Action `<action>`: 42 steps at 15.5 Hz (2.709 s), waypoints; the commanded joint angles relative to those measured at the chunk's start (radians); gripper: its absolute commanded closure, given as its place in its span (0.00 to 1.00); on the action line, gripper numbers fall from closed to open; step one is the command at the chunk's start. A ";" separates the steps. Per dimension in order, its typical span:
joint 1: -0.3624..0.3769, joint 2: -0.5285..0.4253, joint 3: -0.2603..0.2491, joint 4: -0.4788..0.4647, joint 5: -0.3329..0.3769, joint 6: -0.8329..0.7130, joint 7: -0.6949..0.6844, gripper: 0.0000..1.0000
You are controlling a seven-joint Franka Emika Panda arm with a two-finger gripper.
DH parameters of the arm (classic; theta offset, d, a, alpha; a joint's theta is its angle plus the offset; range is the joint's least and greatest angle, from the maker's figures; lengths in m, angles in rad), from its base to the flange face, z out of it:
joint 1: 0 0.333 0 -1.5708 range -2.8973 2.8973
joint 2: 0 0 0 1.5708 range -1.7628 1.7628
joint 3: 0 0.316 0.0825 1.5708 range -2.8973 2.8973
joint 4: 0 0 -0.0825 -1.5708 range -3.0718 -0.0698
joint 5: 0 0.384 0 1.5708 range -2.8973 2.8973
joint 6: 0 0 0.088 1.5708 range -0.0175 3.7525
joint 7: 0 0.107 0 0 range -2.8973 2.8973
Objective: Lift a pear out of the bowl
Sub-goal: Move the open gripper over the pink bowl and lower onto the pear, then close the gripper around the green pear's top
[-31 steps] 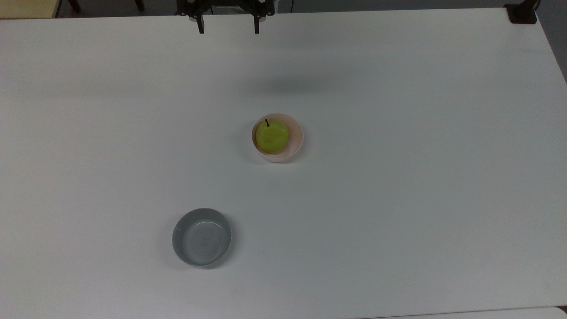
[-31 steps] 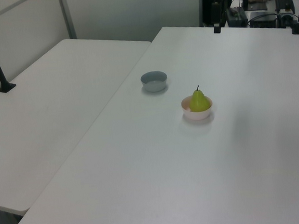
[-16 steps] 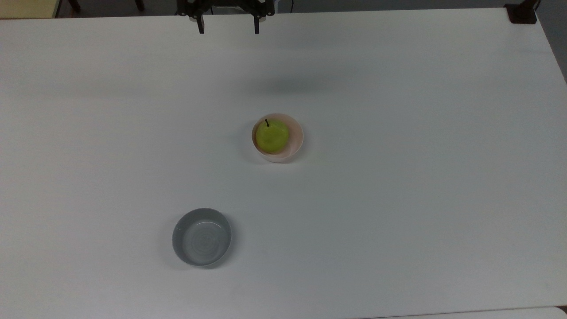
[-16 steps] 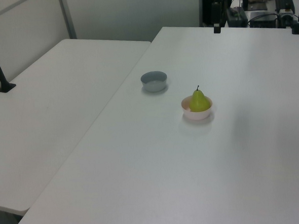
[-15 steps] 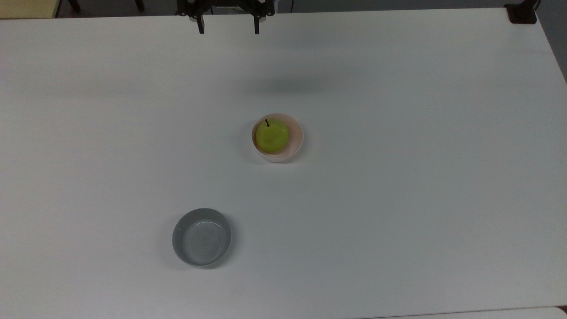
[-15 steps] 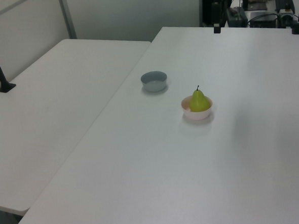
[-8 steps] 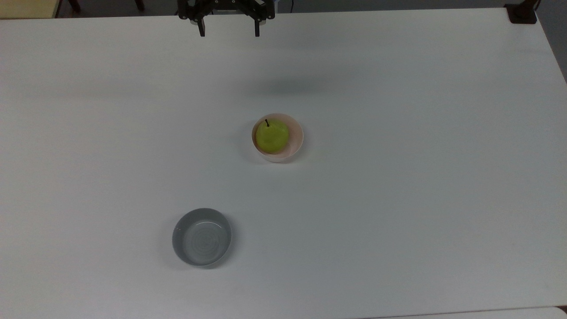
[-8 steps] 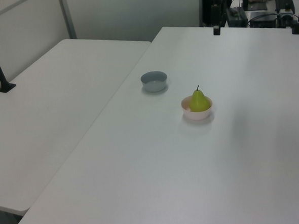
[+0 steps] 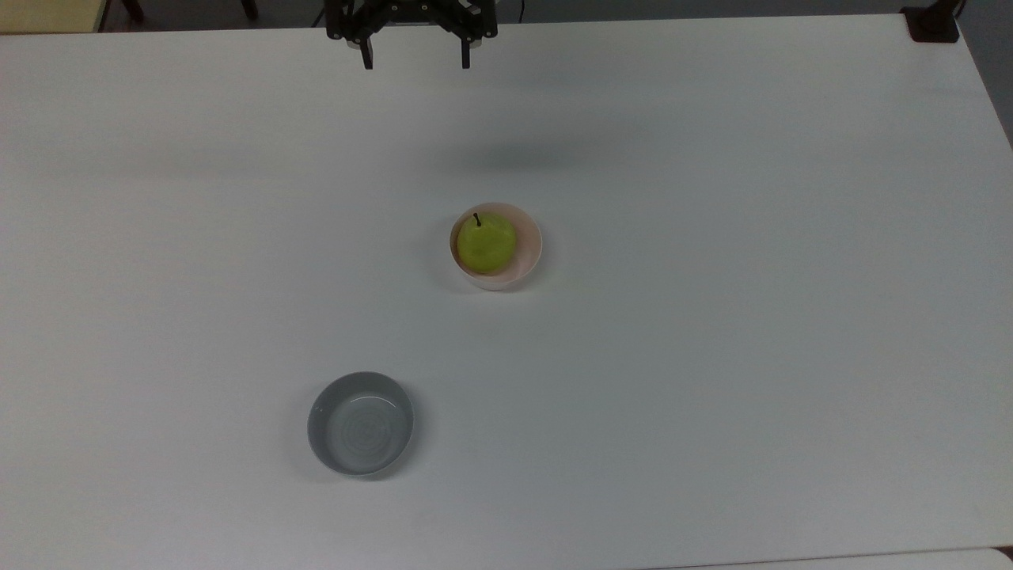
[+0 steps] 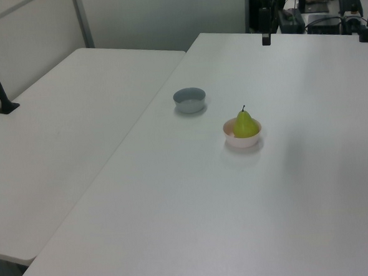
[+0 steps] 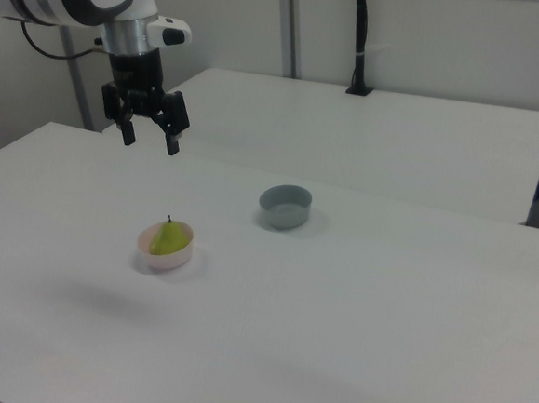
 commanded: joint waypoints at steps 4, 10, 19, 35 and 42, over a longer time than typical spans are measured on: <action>0.014 0.002 0.001 -0.055 0.010 0.118 0.017 0.00; 0.039 0.074 0.006 -0.141 0.004 0.278 0.008 0.00; 0.079 0.217 0.006 -0.200 -0.057 0.415 0.008 0.00; 0.118 0.277 0.006 -0.247 -0.067 0.509 0.005 0.61; 0.117 0.264 0.007 -0.234 -0.062 0.497 0.016 0.62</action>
